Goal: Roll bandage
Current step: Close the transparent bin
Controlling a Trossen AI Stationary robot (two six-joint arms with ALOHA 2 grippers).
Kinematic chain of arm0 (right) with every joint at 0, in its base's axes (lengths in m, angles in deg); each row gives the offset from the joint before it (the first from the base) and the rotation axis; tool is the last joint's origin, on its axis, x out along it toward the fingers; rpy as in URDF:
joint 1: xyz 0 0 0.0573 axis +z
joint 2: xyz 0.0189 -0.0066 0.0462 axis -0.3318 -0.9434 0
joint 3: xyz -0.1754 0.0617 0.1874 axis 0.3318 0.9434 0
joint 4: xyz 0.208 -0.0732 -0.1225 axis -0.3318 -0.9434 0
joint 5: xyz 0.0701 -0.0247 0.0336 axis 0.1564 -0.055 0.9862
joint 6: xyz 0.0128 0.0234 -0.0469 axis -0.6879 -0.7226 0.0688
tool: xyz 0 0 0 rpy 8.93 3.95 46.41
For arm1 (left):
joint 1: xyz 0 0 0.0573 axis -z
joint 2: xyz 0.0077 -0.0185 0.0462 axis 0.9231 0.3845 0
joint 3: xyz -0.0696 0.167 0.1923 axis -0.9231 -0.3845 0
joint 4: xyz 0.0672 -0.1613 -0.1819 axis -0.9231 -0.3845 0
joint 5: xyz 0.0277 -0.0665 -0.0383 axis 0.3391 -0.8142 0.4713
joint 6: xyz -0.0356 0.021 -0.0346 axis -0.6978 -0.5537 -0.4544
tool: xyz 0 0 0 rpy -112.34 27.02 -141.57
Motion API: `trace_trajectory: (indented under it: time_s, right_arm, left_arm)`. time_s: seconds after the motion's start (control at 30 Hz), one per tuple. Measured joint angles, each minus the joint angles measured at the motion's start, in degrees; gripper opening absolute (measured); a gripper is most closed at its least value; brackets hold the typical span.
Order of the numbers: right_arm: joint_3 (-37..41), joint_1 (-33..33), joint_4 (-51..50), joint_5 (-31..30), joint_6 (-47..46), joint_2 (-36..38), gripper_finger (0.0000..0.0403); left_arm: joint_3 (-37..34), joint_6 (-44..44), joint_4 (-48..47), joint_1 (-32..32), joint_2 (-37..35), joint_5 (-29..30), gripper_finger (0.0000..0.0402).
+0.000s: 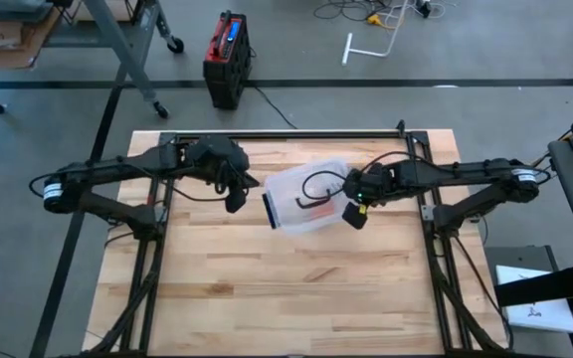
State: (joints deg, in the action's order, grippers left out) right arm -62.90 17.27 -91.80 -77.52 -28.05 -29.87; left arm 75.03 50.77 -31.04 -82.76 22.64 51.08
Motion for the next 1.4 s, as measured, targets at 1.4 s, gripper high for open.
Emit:
trace_trajectory:
  time_s: [1.4]
  right_arm:
    - [8.88, -1.25, 7.06, -3.64, 12.45, 10.06, 0.0287]
  left_arm:
    - [2.32, 1.69, 24.94, 5.52, 13.40, 10.41, 0.0050]
